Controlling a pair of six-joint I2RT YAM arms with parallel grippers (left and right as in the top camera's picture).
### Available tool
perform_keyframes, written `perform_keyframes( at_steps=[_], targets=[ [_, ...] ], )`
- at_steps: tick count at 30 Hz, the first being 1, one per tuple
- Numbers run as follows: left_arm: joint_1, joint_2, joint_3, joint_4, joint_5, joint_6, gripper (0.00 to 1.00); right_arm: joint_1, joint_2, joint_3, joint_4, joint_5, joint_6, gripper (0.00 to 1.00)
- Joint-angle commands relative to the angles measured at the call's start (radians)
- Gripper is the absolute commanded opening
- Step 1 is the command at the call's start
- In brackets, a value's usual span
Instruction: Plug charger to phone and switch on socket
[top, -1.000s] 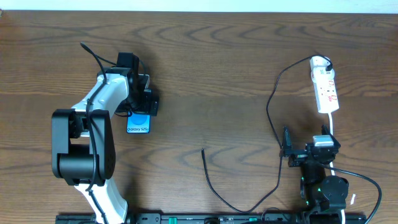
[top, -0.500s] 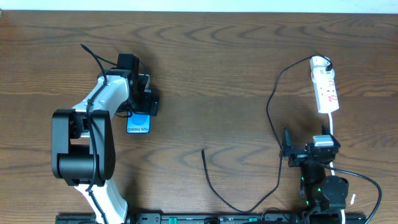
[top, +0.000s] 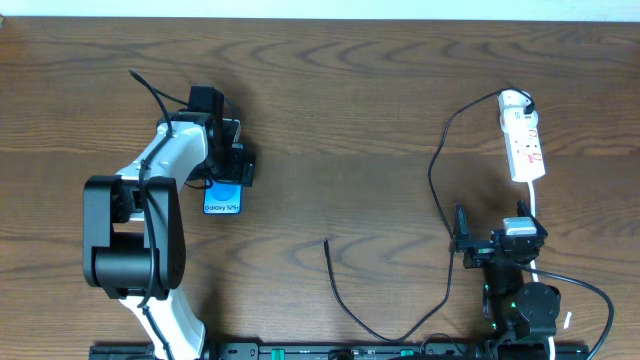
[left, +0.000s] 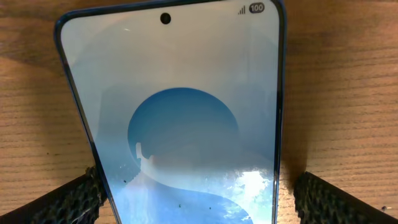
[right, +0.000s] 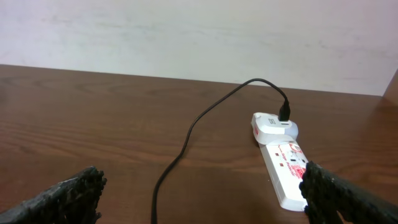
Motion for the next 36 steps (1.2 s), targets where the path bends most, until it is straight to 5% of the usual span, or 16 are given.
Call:
perform_keyframes(
  at_steps=[1, 36],
  targets=[
    [0.002, 0.011, -0.029, 0.012, 0.0, 0.01, 0.98, 0.008, -0.005, -0.002, -0.005, 0.007, -0.012, 0.99],
    [0.002, 0.012, -0.033, 0.029, -0.05, 0.01, 0.98, 0.008, -0.005, -0.002, -0.005, 0.007, -0.012, 0.99]
  ],
)
